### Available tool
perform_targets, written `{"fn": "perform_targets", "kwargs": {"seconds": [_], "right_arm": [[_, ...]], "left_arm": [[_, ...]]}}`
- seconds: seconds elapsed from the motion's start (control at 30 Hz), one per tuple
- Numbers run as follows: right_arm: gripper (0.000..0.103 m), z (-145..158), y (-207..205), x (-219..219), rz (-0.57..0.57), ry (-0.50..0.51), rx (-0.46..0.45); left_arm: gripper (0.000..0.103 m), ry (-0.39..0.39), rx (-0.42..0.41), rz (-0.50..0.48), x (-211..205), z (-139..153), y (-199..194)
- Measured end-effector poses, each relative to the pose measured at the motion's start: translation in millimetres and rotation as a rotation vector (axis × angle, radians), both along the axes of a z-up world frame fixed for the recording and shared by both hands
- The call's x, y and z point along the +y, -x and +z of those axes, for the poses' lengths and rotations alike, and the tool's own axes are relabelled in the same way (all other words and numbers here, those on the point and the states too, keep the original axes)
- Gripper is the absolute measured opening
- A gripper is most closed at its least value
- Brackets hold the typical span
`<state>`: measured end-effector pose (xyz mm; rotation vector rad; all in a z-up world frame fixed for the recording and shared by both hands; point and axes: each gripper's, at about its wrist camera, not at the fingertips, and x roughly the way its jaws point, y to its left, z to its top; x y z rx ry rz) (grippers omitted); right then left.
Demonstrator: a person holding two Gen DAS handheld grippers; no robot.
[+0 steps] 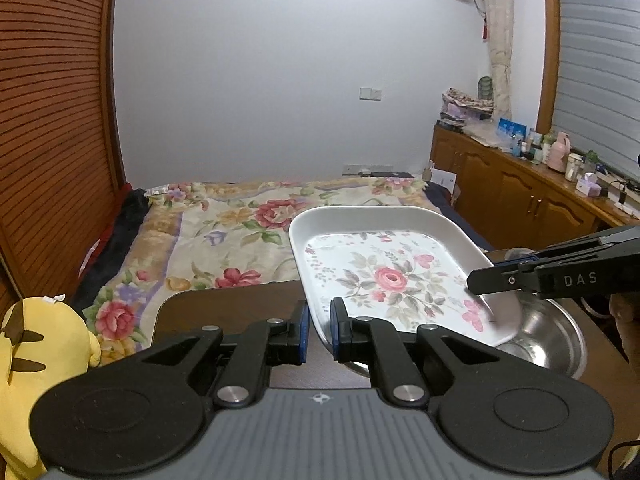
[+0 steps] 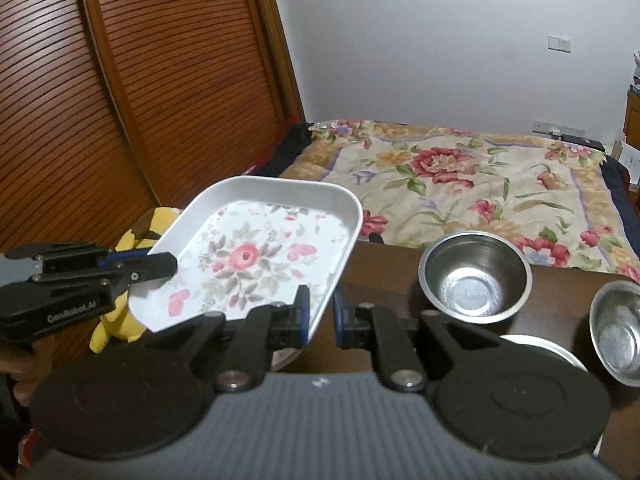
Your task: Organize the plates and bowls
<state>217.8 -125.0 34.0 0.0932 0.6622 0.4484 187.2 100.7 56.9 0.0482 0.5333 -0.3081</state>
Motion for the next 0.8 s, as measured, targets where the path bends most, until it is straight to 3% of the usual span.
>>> {"fn": "perform_targets", "kwargs": {"seconds": [0.8], "right_arm": [[0.014, -10.6, 50.7, -17.0, 0.017, -0.029, -0.029]], "left_arm": [[0.012, 0.002, -0.011, -0.029, -3.8, -13.3, 42.2]]}}
